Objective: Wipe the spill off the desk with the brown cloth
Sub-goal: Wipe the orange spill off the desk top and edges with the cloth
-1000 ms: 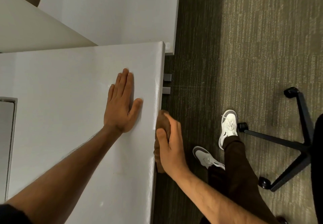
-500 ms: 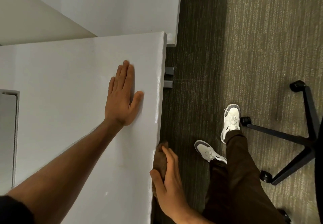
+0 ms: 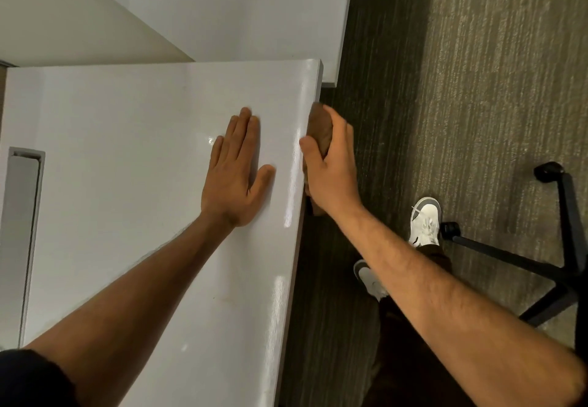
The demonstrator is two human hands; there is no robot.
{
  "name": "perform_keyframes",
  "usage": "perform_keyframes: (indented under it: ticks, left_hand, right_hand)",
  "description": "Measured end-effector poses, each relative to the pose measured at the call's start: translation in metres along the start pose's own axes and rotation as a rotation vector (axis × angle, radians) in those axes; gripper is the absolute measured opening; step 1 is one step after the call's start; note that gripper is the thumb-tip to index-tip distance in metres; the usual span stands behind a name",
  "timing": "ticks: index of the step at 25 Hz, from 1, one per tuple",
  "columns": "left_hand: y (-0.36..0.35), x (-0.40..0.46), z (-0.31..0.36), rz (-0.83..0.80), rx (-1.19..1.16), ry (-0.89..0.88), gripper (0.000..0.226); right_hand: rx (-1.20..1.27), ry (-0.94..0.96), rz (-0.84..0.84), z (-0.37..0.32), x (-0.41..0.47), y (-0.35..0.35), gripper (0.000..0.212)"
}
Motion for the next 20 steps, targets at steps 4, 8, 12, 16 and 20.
perform_keyframes:
  ticks: [4, 8, 12, 16, 20]
  left_hand:
    - [0.001, 0.000, 0.001, -0.005, -0.005, 0.003, 0.076]
    - [0.002, -0.001, 0.003, -0.010, -0.014, 0.004, 0.076]
    - [0.005, 0.001, 0.005, -0.020, -0.046, 0.008, 0.076]
    - [0.005, -0.001, 0.001, -0.016, -0.049, 0.045, 0.078]
    - [0.003, -0.002, -0.008, -0.009, -0.035, 0.153, 0.084]
  right_hand:
    - [0.006, 0.022, -0.008, -0.027, 0.071, 0.006, 0.048]
    - [-0.014, 0.045, -0.036, -0.046, 0.103, 0.018, 0.048]
    - [-0.068, 0.145, -0.093, -0.090, 0.125, 0.020, 0.048]
    - [-0.604, 0.196, -0.443, -0.108, 0.143, -0.021, 0.033]
    - [-0.827, 0.145, -0.614, -0.105, 0.162, -0.054, 0.029]
Point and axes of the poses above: each hand's wrist, its own x-axis towards the middle knuckle, its own y-axis out of the back of the hand, z = x × y, the point moved 8 cm from there along x, towards the middle knuckle, and after that the axes turned 6 degrees about x, right-handed, at the moved point
